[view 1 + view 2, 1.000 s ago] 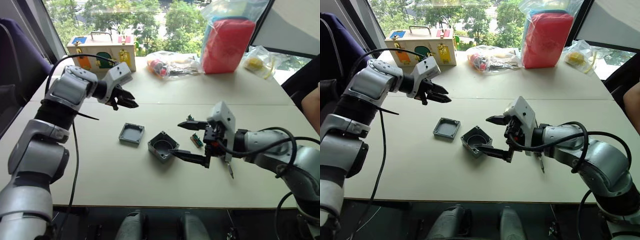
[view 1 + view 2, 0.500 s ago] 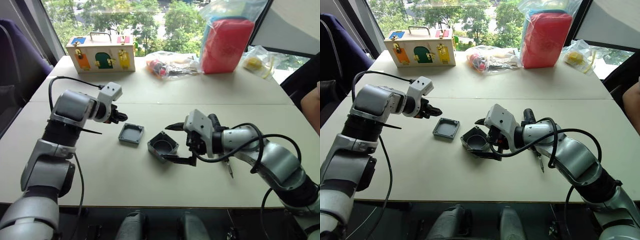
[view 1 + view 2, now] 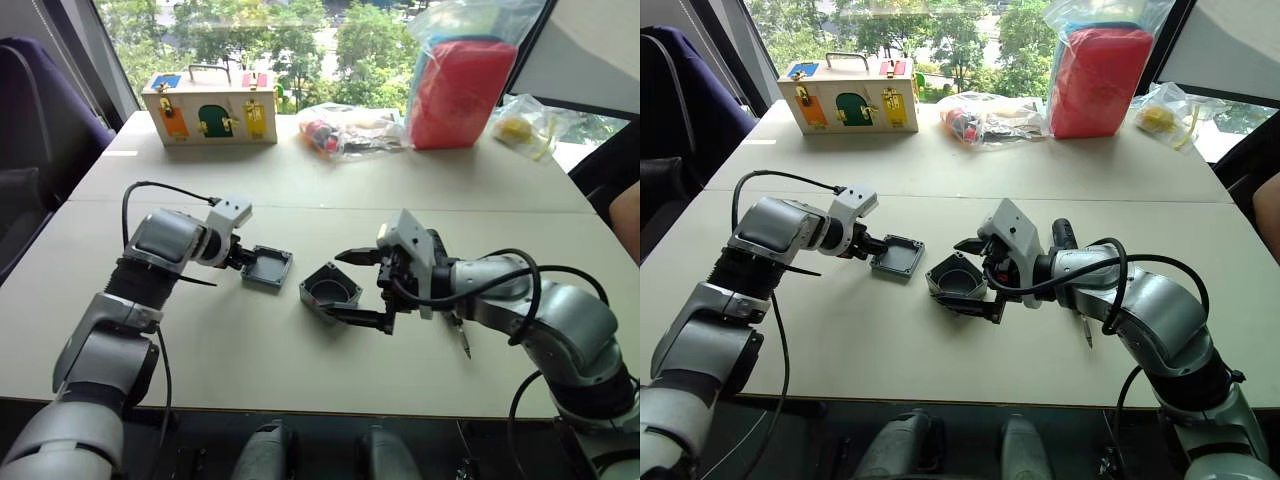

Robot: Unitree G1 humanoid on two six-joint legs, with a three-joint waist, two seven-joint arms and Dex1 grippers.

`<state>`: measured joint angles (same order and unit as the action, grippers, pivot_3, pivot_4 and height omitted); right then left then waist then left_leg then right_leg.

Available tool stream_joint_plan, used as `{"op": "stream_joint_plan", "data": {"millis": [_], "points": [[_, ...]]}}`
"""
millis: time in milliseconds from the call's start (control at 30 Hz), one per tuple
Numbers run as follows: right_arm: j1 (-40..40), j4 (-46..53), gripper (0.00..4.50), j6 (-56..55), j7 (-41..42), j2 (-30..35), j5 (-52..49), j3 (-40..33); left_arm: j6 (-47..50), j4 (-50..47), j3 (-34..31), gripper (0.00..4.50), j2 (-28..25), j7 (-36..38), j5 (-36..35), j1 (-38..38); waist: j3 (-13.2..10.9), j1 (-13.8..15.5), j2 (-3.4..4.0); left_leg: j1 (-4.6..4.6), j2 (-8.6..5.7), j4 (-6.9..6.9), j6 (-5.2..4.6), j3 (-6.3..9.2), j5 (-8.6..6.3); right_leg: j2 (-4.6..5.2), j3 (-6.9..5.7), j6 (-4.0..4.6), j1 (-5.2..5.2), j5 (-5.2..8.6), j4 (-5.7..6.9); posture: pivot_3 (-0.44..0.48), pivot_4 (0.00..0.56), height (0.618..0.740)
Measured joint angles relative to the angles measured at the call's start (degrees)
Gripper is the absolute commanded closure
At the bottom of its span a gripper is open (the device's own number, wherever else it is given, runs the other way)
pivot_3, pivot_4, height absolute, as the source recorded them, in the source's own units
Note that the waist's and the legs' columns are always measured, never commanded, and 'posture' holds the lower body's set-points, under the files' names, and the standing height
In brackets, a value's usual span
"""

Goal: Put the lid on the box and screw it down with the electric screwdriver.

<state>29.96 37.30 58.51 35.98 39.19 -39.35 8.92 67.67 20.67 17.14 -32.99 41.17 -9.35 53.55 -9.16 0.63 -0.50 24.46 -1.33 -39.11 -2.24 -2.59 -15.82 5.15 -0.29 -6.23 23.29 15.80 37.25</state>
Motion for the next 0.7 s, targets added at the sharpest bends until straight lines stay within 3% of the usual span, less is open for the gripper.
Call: {"op": "stream_joint_plan", "data": {"millis": [33, 67, 267, 433, 700], "points": [[-0.29, 0.16, 0.0, -0.05, -0.11, -0.02, 0.17, 0.08, -0.25, -0.04, -0.01, 4.2, 0.27, 0.0, -0.03, -0.03, 0.01, -0.02, 0.01, -0.01, 0.0, 0.01, 0.0, 0.0, 0.0, 0.0, 0.0, 0.0, 0.0, 0.0, 0.01, 0.0, 0.15, 0.74], [-0.38, 0.19, 0.0, -0.06, -0.16, -0.02, 0.28, 0.13, -0.45, -0.09, -0.02, 4.44, 0.45, -0.14, 0.08, -0.05, 0.01, -0.04, 0.02, -0.01, 0.0, 0.01, 0.01, 0.0, 0.0, 0.0, 0.0, 0.0, 0.0, 0.0, 0.01, 0.0, 0.15, 0.74], [-1.06, -0.03, 0.0, -0.29, -1.15, -0.67, 1.16, 0.14, -0.37, -0.72, -1.23, 4.44, 1.04, -1.31, 0.22, -0.77, 0.06, 0.01, 0.06, -0.01, 0.0, 0.03, 0.01, 0.0, 0.0, 0.04, 0.01, 0.01, 0.0, 0.0, 0.0, 0.0, 0.15, 0.74], [-2.52, -4.73, 0.0, -1.27, -6.16, -6.73, 2.22, -3.05, -0.85, 0.68, -4.97, 4.44, 2.66, -3.09, -0.04, -1.08, 0.08, 0.04, 0.08, 0.0, -0.01, 0.04, 0.04, 0.0, 0.01, 0.07, 0.0, 0.01, 0.02, 0.0, 0.01, 0.0, 0.15, 0.74], [5.12, -14.7, 0.0, 2.7, -19.73, -23.64, -5.04, -16.93, -23.81, 0.25, -19.68, 4.44, 11.19, -8.66, -4.85, 1.84, 0.05, -0.02, 0.02, 0.28, -0.08, 0.11, 0.43, -0.02, 0.24, 0.11, -0.03, 0.01, 0.28, -0.03, -0.05, 0.0, 0.15, 0.74]]}}
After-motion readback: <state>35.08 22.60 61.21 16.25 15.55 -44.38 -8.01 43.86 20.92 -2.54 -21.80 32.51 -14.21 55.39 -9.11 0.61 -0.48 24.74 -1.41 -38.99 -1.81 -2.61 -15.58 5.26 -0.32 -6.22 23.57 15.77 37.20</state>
